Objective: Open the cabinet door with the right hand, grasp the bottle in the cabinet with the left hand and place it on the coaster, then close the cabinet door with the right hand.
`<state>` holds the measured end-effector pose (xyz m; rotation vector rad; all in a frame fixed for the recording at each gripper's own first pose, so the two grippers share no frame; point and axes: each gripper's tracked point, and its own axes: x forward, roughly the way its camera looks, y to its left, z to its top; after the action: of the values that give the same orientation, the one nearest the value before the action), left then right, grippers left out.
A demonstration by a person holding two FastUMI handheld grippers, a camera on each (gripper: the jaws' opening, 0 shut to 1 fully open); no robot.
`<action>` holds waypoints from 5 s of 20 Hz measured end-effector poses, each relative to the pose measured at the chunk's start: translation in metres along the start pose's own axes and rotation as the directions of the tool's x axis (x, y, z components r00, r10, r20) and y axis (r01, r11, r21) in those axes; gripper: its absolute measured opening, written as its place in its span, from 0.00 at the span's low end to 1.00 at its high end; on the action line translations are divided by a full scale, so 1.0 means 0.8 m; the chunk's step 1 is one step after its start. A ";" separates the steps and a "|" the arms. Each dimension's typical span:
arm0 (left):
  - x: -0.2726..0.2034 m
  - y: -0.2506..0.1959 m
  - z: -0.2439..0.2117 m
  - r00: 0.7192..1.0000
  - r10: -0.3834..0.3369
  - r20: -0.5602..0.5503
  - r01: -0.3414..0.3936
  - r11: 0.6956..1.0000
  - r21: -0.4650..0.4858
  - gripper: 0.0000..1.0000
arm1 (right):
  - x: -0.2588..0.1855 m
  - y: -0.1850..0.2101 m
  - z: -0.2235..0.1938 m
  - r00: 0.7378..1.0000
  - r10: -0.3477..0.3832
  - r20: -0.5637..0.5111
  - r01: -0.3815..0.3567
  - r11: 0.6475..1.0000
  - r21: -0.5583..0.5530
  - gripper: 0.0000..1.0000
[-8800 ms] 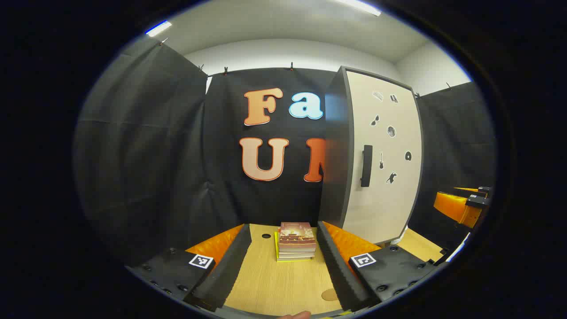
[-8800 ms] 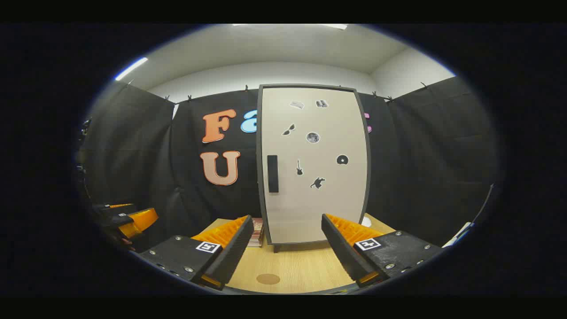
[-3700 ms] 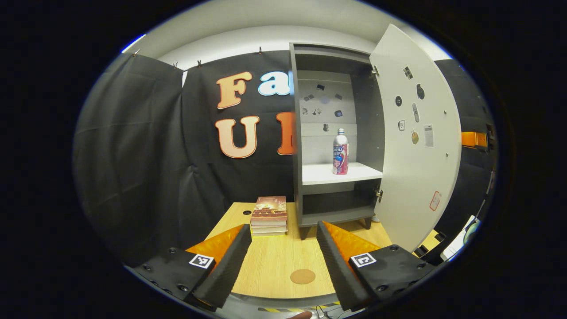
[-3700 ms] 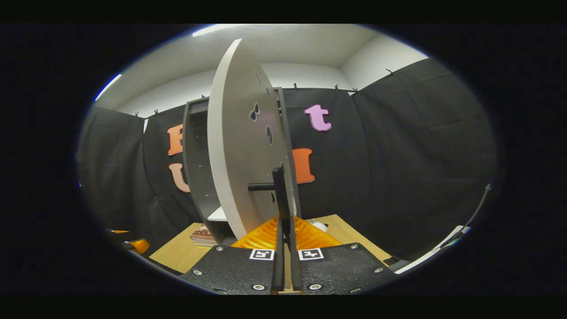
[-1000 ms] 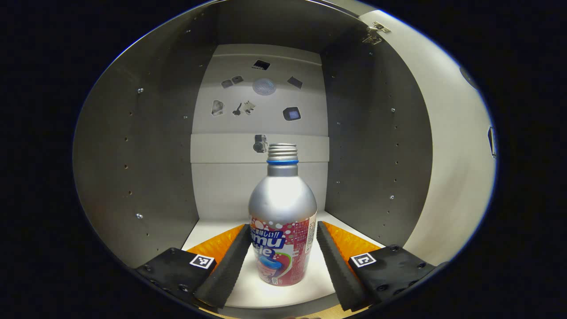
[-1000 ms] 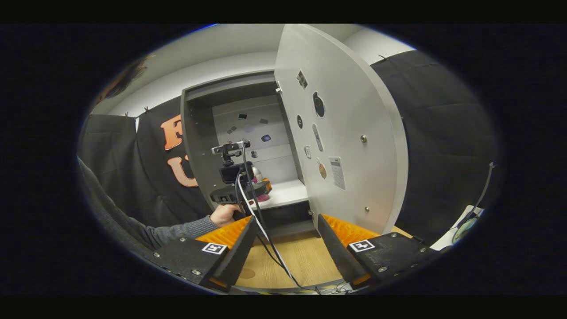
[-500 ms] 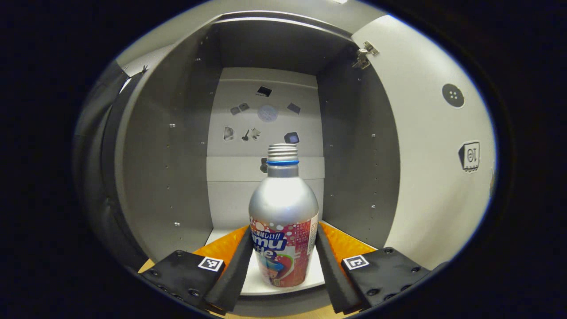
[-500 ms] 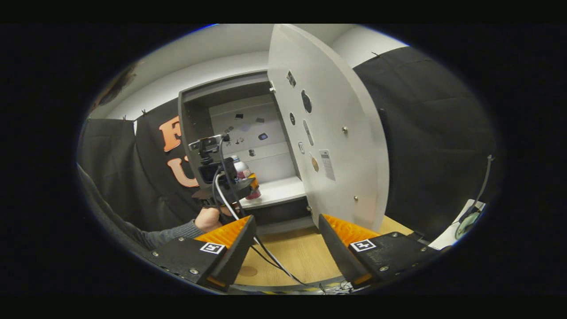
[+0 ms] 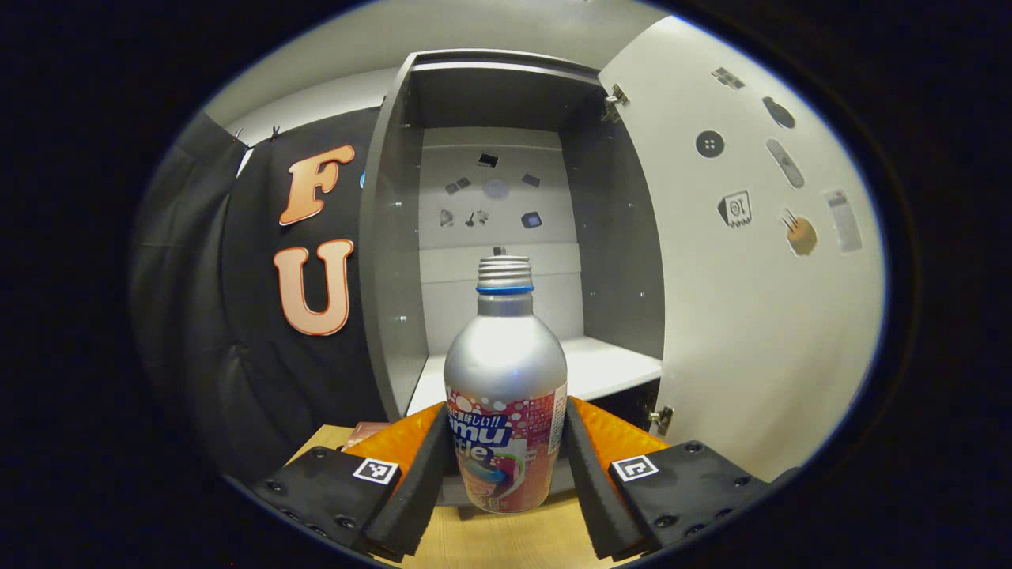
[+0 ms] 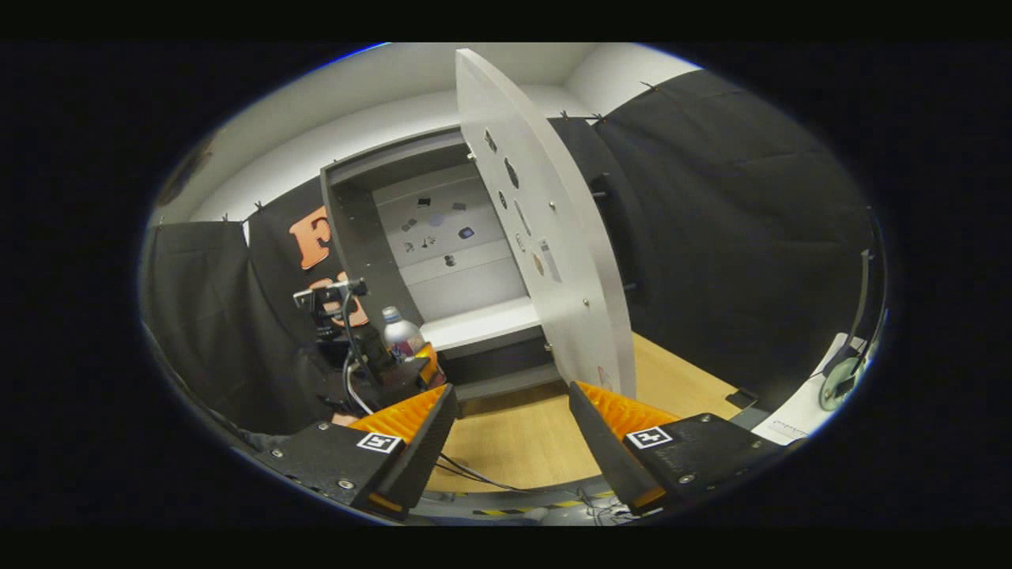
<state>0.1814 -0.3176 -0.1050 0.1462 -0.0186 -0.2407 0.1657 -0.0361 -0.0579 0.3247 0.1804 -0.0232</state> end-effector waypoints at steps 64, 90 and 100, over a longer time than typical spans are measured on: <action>-0.164 0.080 -0.137 0.989 0.142 -0.050 -0.145 0.986 -0.078 0.95 | -0.020 0.039 -0.088 0.969 0.141 -0.204 -0.153 0.987 -0.042 0.90; -0.212 0.088 0.042 0.985 0.172 0.014 -0.171 0.982 -0.075 0.95 | 0.039 -0.150 0.119 0.993 0.022 0.118 0.001 0.981 -0.192 0.95; -0.227 0.101 0.049 0.978 0.209 -0.014 -0.209 0.978 -0.010 0.95 | 0.052 -0.098 0.104 0.979 0.168 0.116 -0.139 0.965 -0.222 0.85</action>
<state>0.0225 -0.2025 -0.0546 0.1329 -0.0198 -0.0300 0.2166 -0.1366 -0.0127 0.1220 0.0230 0.1276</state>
